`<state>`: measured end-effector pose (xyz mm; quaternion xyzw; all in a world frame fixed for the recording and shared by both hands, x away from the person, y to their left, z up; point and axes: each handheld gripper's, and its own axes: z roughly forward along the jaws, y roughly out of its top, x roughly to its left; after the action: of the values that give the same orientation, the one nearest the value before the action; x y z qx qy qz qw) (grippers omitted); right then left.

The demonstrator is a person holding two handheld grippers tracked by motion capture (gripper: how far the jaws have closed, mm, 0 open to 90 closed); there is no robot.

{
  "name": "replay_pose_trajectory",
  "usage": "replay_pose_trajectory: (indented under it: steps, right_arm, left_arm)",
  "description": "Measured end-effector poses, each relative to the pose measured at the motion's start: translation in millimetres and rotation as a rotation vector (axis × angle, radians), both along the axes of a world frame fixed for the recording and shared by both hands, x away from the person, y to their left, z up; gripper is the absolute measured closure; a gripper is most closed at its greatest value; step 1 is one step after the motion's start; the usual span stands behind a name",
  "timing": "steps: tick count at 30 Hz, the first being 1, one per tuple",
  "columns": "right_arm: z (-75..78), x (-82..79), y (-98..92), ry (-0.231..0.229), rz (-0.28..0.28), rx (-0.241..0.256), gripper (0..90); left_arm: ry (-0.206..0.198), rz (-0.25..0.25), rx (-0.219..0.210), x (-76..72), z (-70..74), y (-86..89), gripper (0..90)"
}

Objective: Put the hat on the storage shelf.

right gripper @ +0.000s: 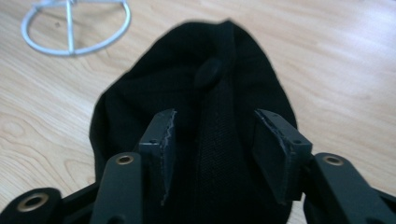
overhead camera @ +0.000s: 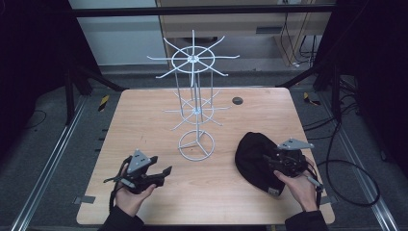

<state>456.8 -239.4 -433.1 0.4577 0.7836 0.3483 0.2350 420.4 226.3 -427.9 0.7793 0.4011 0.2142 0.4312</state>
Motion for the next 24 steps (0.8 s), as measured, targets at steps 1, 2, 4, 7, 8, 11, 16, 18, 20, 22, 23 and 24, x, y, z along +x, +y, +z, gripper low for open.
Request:
replay_pose_trajectory:
  steps: [1, 2, 4, 7, 8, 11, 16, 18, 20, 22, 23, 24]
  right_arm:
    - [-1.9, 2.2, 0.6, 0.012, 0.002, -0.004, 51.8]
    - [-3.2, 3.8, 1.6, 0.019, 0.003, -0.006, 53.9]
    - [-3.9, 5.3, 2.3, 0.022, 0.002, -0.017, 57.3]
    - [-6.1, 9.1, 4.0, 0.037, -0.014, -0.028, 72.3]
    - [-6.8, 9.4, 4.3, 0.033, -0.014, -0.028, 76.5]
    - [-8.0, 9.5, 6.3, 0.042, -0.020, -0.026, 81.9]
    - [-4.5, 6.0, 7.2, 0.002, -0.008, 0.006, 85.2]
    - [-1.6, 3.4, 6.5, -0.026, 0.002, 0.015, 85.4]
    - [3.7, -1.3, 4.0, -0.068, 0.013, 0.037, 85.5]
    - [8.5, -4.4, 1.2, -0.097, 0.018, 0.065, 85.5]
    - [8.5, -4.4, 1.2, -0.097, 0.018, 0.065, 85.5]
    - [11.2, -6.1, -0.3, -0.112, 0.019, 0.078, 85.5]
  left_arm:
    - [0.004, 0.016, 0.001, 0.2, -2.6, 6.9, 34.1]
    - [0.008, 0.033, 0.002, 0.7, -5.3, 13.8, 34.1]
    - [0.010, 0.051, 0.009, 1.2, -8.1, 20.8, 34.1]
    - [0.022, 0.103, 0.002, 2.2, -14.6, 39.9, 34.0]
    - [0.028, 0.131, -0.020, 2.9, -16.4, 50.1, 34.0]
    - [0.025, 0.155, -0.031, 3.5, -16.6, 57.1, 34.0]
    - [0.023, 0.194, -0.041, 3.8, -20.3, 68.2, 34.0]
    - [0.036, 0.216, -0.039, 5.1, -24.4, 73.5, 34.0]
    - [0.047, 0.230, -0.056, 6.0, -27.3, 77.9, 34.0]
    - [0.050, 0.248, -0.055, 7.0, -30.2, 82.5, 34.0]
    - [0.050, 0.248, -0.055, 7.0, -30.2, 82.5, 33.9]
    - [0.045, 0.254, -0.044, 7.5, -30.9, 83.3, 33.9]
